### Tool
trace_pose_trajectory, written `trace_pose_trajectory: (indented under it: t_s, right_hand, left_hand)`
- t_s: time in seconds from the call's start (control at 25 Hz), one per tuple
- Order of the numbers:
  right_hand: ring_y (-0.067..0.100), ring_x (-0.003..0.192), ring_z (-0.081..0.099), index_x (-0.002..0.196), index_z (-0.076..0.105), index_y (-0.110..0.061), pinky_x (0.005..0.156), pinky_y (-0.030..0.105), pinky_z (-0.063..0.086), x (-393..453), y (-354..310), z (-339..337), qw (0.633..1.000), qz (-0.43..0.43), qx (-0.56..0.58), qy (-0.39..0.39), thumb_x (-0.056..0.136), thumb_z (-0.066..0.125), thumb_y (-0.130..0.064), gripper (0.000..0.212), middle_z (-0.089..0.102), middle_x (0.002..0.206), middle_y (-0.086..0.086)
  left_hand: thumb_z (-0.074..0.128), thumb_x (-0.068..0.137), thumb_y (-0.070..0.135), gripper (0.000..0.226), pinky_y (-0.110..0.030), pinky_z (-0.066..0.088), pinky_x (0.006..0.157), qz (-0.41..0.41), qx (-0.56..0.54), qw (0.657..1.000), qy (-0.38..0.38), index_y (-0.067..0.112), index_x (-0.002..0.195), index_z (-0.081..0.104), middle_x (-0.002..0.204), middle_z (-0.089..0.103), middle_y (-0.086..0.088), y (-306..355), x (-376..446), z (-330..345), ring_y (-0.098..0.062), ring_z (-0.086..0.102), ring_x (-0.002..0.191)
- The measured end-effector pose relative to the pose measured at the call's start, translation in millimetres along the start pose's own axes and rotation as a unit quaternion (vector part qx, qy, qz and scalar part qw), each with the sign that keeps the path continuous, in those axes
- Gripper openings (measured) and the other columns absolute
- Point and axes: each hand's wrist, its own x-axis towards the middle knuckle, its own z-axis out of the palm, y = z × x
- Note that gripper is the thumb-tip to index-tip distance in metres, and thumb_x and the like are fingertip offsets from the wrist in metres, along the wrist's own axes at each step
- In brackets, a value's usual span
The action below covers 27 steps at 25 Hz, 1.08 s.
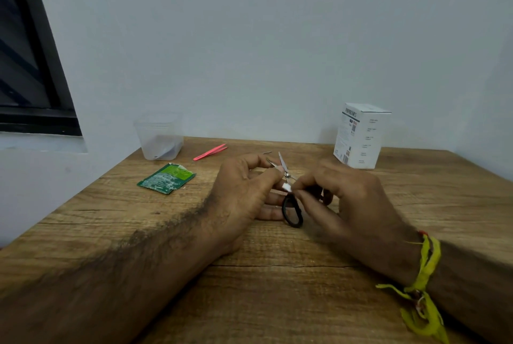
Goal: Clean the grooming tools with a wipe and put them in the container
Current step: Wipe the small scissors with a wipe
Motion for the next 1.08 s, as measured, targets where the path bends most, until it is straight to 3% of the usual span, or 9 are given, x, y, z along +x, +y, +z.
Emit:
trace_pose_trajectory:
  t_s: [0.28,0.52,0.68,1.08]
  right_hand:
    - [0.001,0.074,0.047,0.091,0.068,-0.016,0.070,0.013,0.036,3,-5,7,0.999,-0.001,-0.019,-0.030,0.089,0.068,-0.013,0.004,0.058,0.081,-0.012]
    - [0.010,0.074,0.052,0.090,0.066,-0.015,0.067,0.032,0.047,1,-6,5,0.998,-0.018,-0.028,-0.048,0.090,0.065,-0.013,0.002,0.055,0.082,-0.010]
    - [0.009,0.074,0.051,0.090,0.066,-0.013,0.069,0.028,0.044,1,-10,6,0.998,-0.033,-0.013,-0.059,0.090,0.065,-0.011,0.002,0.057,0.083,-0.007]
    - [0.009,0.075,0.054,0.091,0.069,-0.011,0.068,0.028,0.048,0,-12,4,0.996,-0.045,0.000,-0.078,0.088,0.069,-0.011,0.002,0.064,0.085,-0.003]
  left_hand:
    - [0.069,0.093,0.007,0.016,-0.037,0.061,0.051,-0.022,-0.012,1.000,0.002,0.001,0.105,0.060,0.075,0.076,-0.014,-1,0,0,-0.032,0.073,0.057]
    - [0.070,0.090,0.001,0.015,-0.030,0.056,0.044,-0.033,-0.009,0.999,0.011,0.001,0.101,0.060,0.070,0.074,-0.015,2,-1,1,-0.030,0.071,0.049]
    - [0.069,0.091,0.001,0.015,-0.029,0.055,0.043,-0.030,-0.009,0.999,0.015,0.001,0.102,0.060,0.066,0.074,-0.011,3,-1,2,-0.024,0.070,0.048]
    - [0.069,0.090,0.000,0.014,-0.030,0.055,0.044,-0.033,-0.001,0.999,0.019,0.003,0.100,0.060,0.070,0.075,-0.012,2,0,-1,-0.027,0.071,0.051]
